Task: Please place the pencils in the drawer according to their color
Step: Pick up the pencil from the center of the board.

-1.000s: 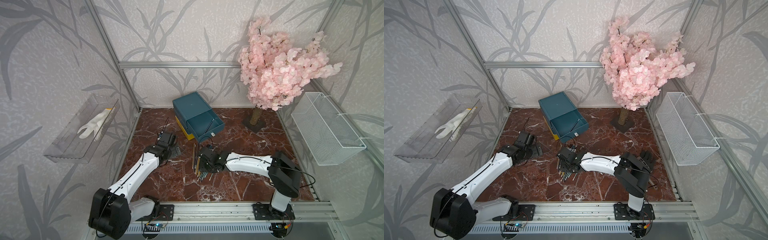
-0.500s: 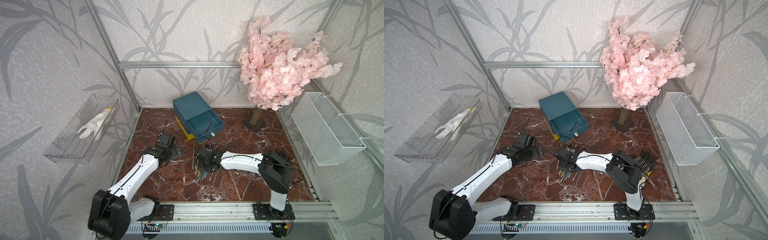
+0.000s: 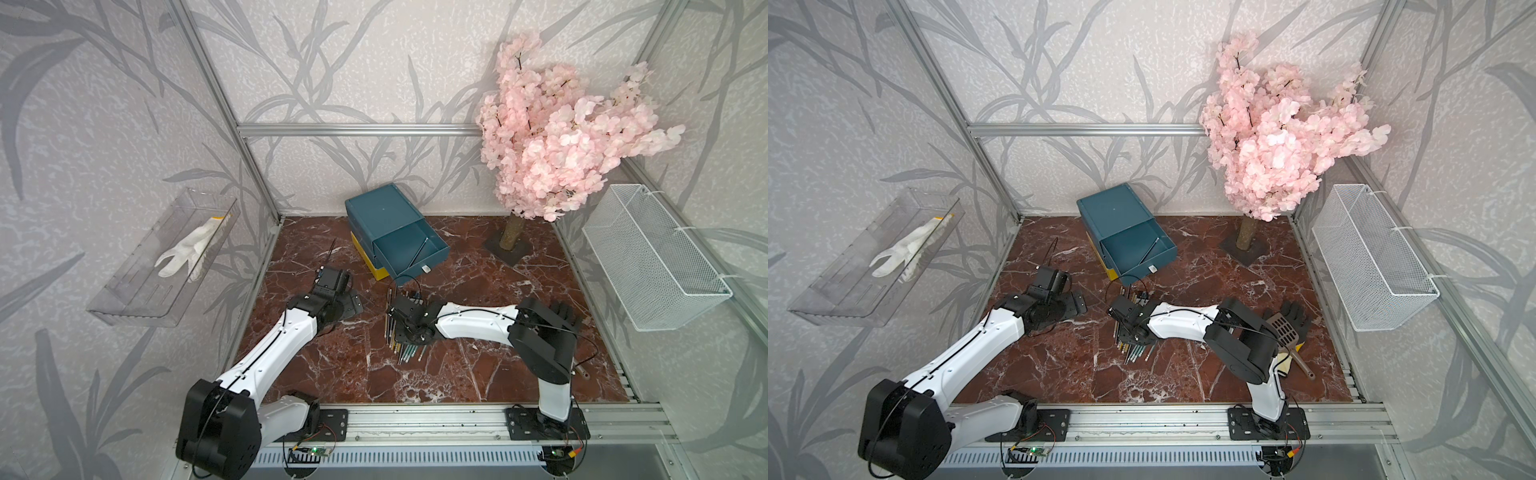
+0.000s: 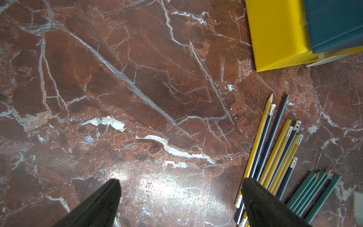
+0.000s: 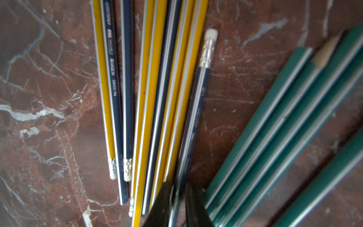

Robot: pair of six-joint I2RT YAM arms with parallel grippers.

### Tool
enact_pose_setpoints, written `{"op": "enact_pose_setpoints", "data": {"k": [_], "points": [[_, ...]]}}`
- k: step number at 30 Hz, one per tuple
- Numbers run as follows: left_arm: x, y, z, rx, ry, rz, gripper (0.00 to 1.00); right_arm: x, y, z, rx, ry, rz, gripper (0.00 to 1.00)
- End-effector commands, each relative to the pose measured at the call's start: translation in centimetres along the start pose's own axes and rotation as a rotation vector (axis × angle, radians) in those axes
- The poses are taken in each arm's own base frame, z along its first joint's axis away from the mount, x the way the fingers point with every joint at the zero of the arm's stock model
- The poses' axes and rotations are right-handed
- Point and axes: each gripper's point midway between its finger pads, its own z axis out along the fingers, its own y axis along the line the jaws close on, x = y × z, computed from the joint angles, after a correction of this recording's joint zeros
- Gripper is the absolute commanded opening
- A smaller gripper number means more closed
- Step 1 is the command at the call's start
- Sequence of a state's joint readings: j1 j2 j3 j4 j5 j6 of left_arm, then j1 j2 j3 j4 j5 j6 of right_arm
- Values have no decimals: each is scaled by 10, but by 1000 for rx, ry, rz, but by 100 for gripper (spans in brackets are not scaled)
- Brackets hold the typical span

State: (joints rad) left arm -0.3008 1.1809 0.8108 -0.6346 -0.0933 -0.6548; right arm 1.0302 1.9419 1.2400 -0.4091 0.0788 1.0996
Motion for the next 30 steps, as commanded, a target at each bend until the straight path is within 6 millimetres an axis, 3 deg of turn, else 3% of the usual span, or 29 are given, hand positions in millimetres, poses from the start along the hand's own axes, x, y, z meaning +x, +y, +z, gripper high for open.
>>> {"op": "enact_pose_setpoints", "data": {"k": [1,11,21,30], "points": [[0,2,-1,0,-4,1,100,4,-10,6,37,18,2,10],[0,0,-1,13,-2,0,100,4,-8,-2,17,19,4,0],[-3,-4,-3,22,-1,7,100,1,0,-27,-56,6,12,0],[-9,-10,-6,42,-4,6,100,13,17,-47,-175,89,-58,0]]}}
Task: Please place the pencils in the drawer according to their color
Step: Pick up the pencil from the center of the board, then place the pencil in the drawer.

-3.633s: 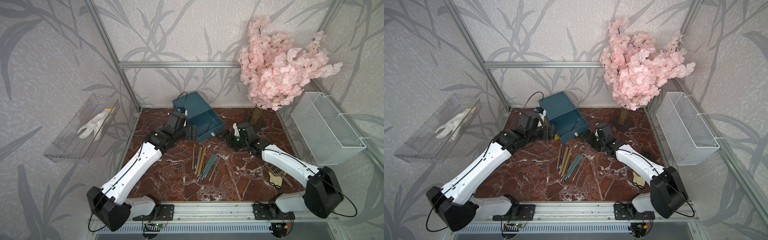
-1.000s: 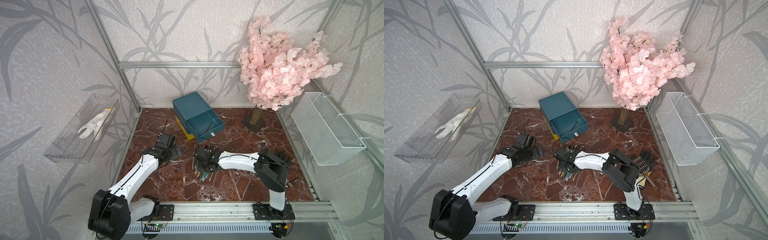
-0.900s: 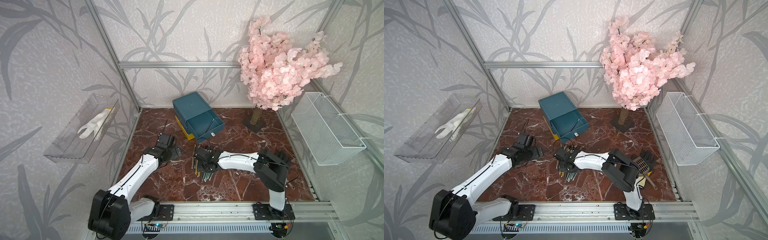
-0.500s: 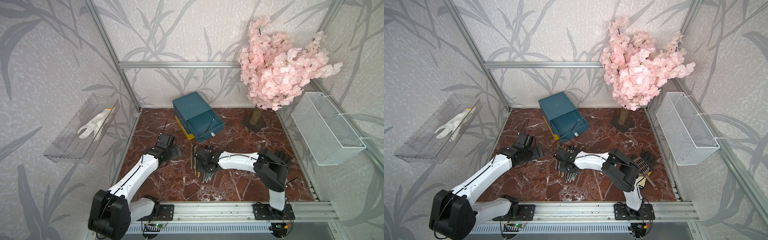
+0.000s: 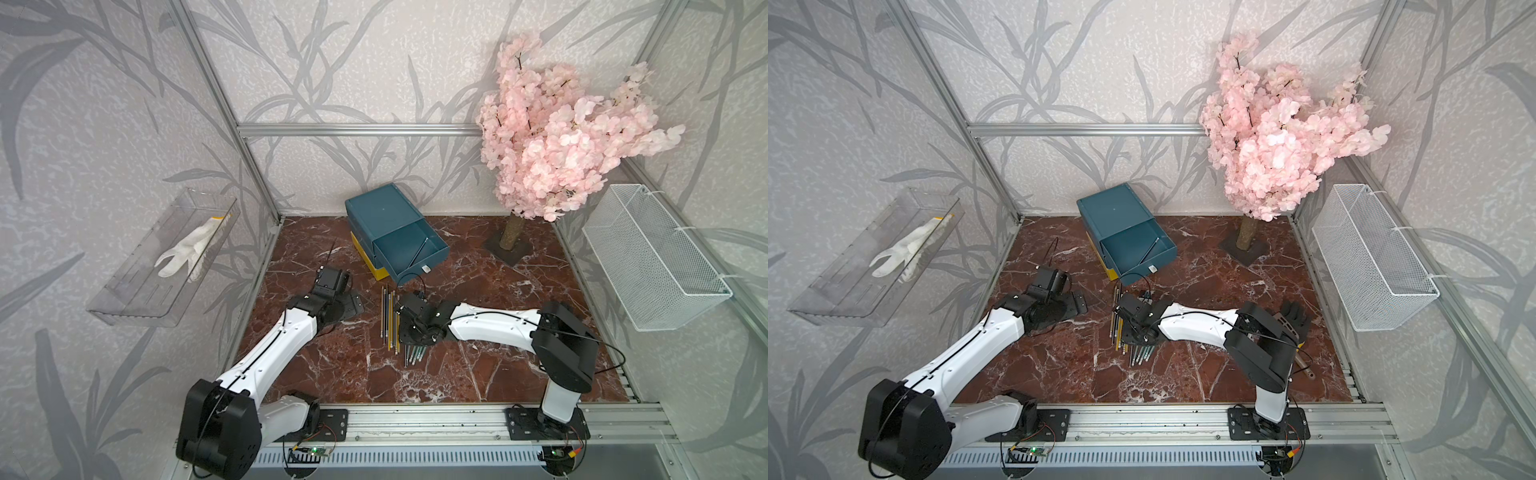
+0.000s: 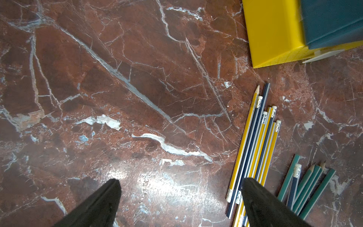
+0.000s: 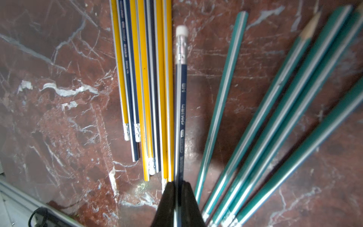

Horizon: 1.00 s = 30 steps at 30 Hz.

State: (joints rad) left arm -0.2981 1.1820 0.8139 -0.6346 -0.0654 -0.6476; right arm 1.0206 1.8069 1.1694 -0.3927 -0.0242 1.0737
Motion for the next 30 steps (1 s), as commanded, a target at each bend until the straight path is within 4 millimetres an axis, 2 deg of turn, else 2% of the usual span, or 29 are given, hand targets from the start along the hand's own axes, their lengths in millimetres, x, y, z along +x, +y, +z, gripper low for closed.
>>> {"op": "enact_pose_setpoints", "data": {"k": [1,9,14,18,24,25,26,29,30], "points": [[-11,-7,-6,22,-21,1,100,8,14,-13,-78,59,-60,0],[-23,-7,-15,18,-60,-26,100,24,60,-35,-255,193,-178,0],[-47,-8,-30,28,-107,-69,100,27,92,-61,-368,233,-232,0],[-70,-12,-48,60,-152,-111,100,21,109,-83,-420,211,-254,0],[-110,-15,-90,106,-275,-174,100,-7,128,-118,-482,128,-238,0],[-116,-15,-97,114,-292,-183,100,-16,130,-122,-494,111,-222,0],[-120,-16,-101,119,-302,-185,100,-25,134,-140,-528,77,-215,0],[-130,-22,-111,147,-321,-190,100,-54,139,-167,-585,-5,-173,0],[-132,-25,-112,162,-320,-187,100,-78,133,-177,-594,-58,-138,0]]}}
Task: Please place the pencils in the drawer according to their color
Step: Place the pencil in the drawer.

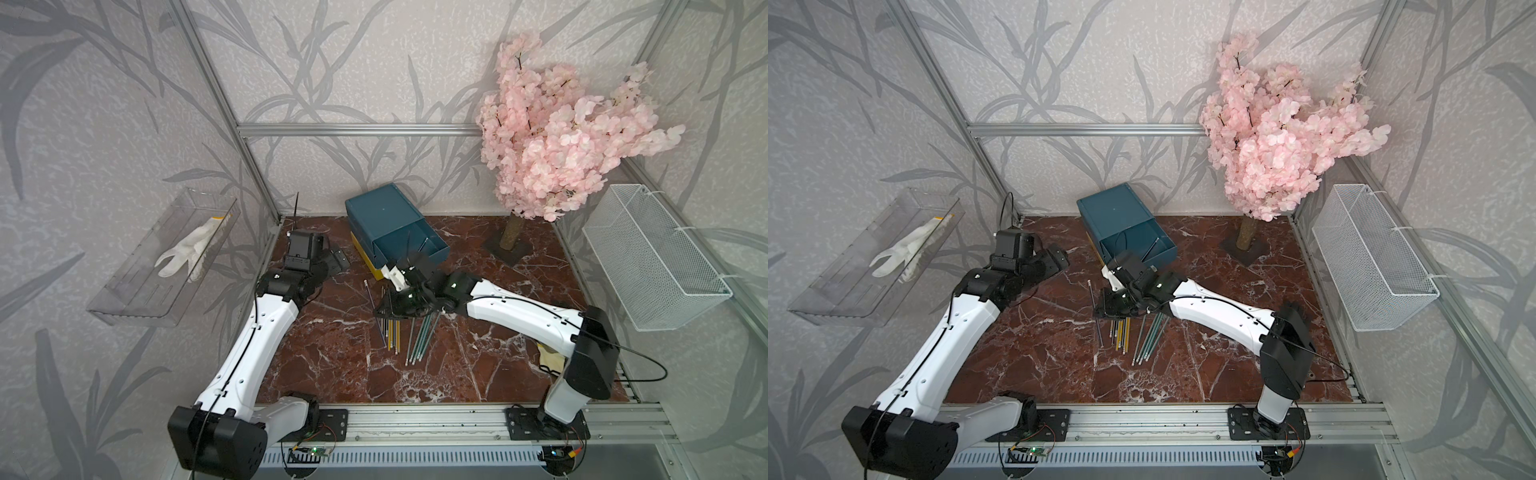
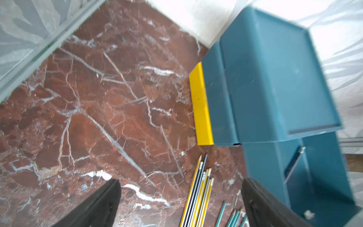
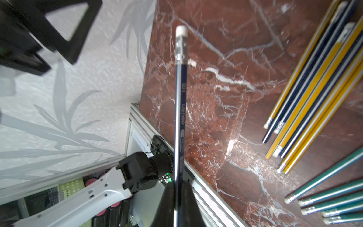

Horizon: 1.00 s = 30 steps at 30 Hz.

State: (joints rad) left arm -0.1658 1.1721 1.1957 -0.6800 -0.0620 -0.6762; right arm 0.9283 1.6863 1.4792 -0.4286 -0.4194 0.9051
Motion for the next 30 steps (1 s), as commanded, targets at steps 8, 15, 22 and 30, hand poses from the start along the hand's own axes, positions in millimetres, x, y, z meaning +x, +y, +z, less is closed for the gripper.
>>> {"op": "enact_pose_setpoints", "data": {"k": [8,15,22,30], "points": [[-1,-23,6,100,48,27,100,-124,1,-109,-34,-427,80,0],[11,-28,20,118,110,53,100,-163,-52,-134,124,-665,171,0],[19,-29,28,125,143,61,100,-175,-80,-129,208,-750,208,0],[21,-31,30,141,149,54,100,-181,-90,-107,227,-729,230,0]]}}
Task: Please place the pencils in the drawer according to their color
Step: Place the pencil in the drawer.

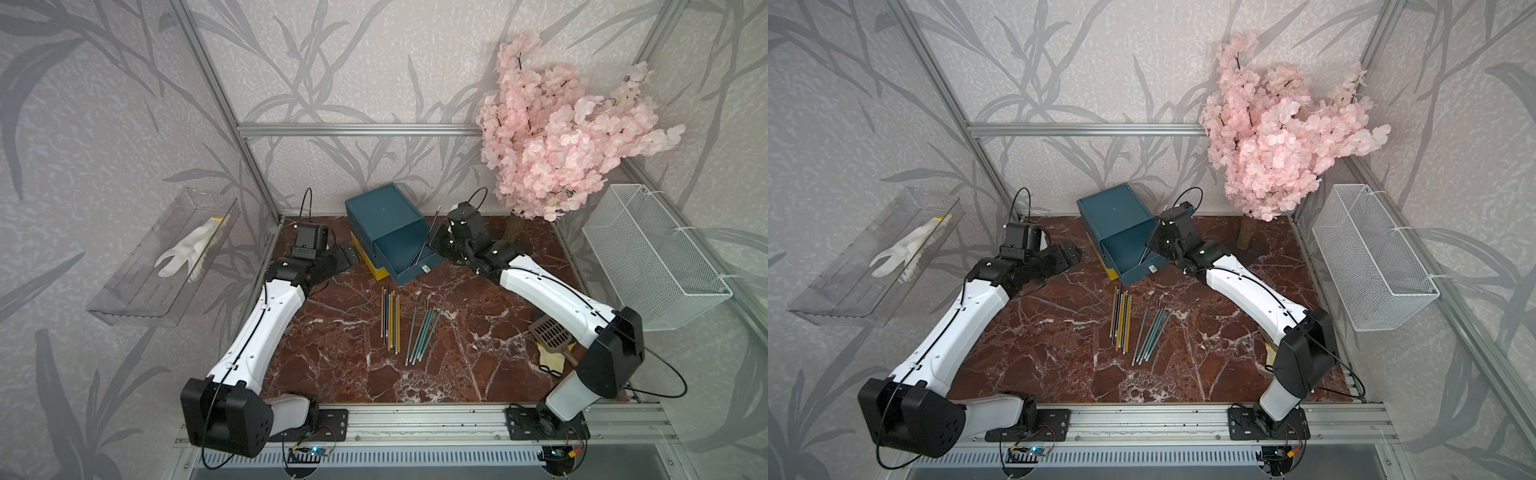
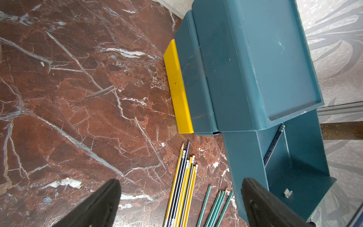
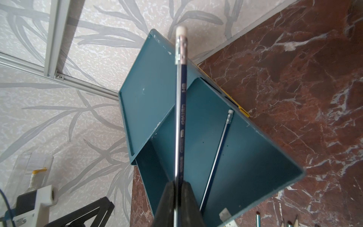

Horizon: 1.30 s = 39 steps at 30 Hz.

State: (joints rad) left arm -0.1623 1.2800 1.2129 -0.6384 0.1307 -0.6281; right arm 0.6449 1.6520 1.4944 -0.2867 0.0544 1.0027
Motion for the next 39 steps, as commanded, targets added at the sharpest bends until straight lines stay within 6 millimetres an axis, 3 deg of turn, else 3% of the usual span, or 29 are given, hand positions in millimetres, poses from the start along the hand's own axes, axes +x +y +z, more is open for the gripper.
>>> {"op": "enact_pose_setpoints", "data": {"k": [1,12,21,22,26,28,31,39], "points": [[-1,-3,2,19,-4,9,100,-1,3,11,4,-21,8,0],[0,-4,3,24,0,9,100,34,8,43,10,60,2,0],[0,-4,4,26,2,11,100,37,16,52,-3,81,21,0],[0,-4,4,25,3,12,100,38,15,53,0,84,20,5],[0,-5,4,27,2,12,100,37,16,55,1,88,21,46],[0,-4,5,28,4,12,100,36,18,53,0,86,16,55],[0,-4,4,27,3,16,100,31,23,45,-13,78,5,60],[1,-4,4,29,1,22,100,18,43,11,-76,71,-40,62]]}}
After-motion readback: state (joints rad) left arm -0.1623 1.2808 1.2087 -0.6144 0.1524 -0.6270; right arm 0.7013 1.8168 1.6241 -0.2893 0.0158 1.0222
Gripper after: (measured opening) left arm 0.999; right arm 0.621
